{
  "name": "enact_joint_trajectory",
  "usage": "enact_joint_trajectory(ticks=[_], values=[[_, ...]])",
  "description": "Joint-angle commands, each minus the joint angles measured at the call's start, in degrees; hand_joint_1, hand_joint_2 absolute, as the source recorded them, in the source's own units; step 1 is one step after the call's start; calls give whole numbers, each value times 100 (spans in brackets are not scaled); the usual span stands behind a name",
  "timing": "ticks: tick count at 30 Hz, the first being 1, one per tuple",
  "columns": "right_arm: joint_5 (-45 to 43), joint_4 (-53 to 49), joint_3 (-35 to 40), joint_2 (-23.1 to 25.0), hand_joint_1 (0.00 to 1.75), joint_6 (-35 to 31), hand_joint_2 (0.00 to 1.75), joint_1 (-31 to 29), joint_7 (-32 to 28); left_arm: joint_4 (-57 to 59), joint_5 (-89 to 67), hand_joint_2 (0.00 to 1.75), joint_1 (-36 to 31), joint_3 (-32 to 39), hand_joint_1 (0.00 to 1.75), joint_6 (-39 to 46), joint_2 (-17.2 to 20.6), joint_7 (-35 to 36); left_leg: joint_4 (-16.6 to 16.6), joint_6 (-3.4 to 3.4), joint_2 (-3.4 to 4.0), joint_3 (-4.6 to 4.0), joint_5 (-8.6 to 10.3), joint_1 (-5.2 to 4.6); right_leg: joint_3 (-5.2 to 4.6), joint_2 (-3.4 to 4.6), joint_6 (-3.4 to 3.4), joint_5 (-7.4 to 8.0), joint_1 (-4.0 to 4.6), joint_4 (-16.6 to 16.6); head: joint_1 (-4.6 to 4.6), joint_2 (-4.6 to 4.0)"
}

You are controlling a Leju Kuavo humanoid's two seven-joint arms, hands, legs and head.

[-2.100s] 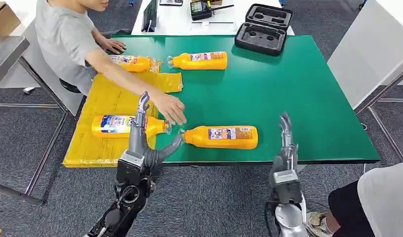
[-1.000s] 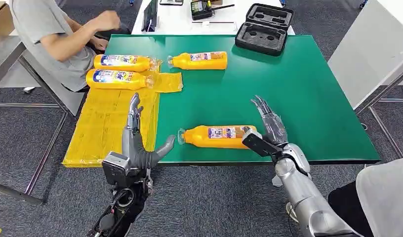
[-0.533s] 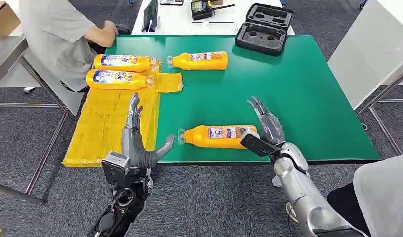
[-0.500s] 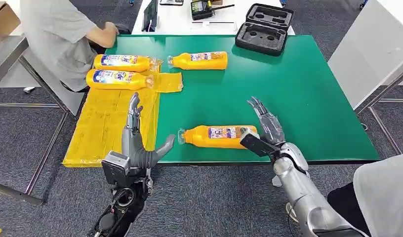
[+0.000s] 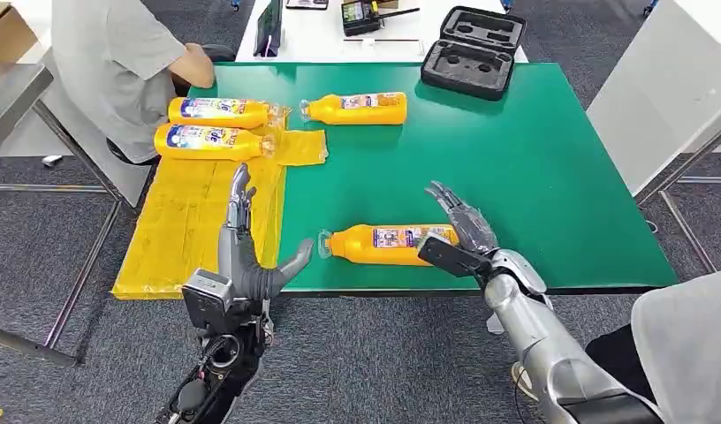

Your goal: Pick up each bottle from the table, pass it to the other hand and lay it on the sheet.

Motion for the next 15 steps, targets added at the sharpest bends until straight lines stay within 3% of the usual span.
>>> enact_joint_trajectory(ticks=[1,14,15], values=[[84,581,307,46,0,-41,0,-431,133,225,11,175,-187,-161,0,34,105,19,2,-13,11,35,-18,7,34,9,-12,-14,8,-1,0,0],[572,1045,740,-136,0,535,0,-660,564,277,-9,175,-218,-192,0,-15,71,19,-3,-5,0,12,-3,1,11,-1,-5,-4,2,-2,0,0],[571,1093,742,-145,0,604,175,-714,565,287,-4,175,-228,-193,0,-37,59,19,2,-9,3,23,-11,5,24,1,-9,-10,6,-2,0,0]])
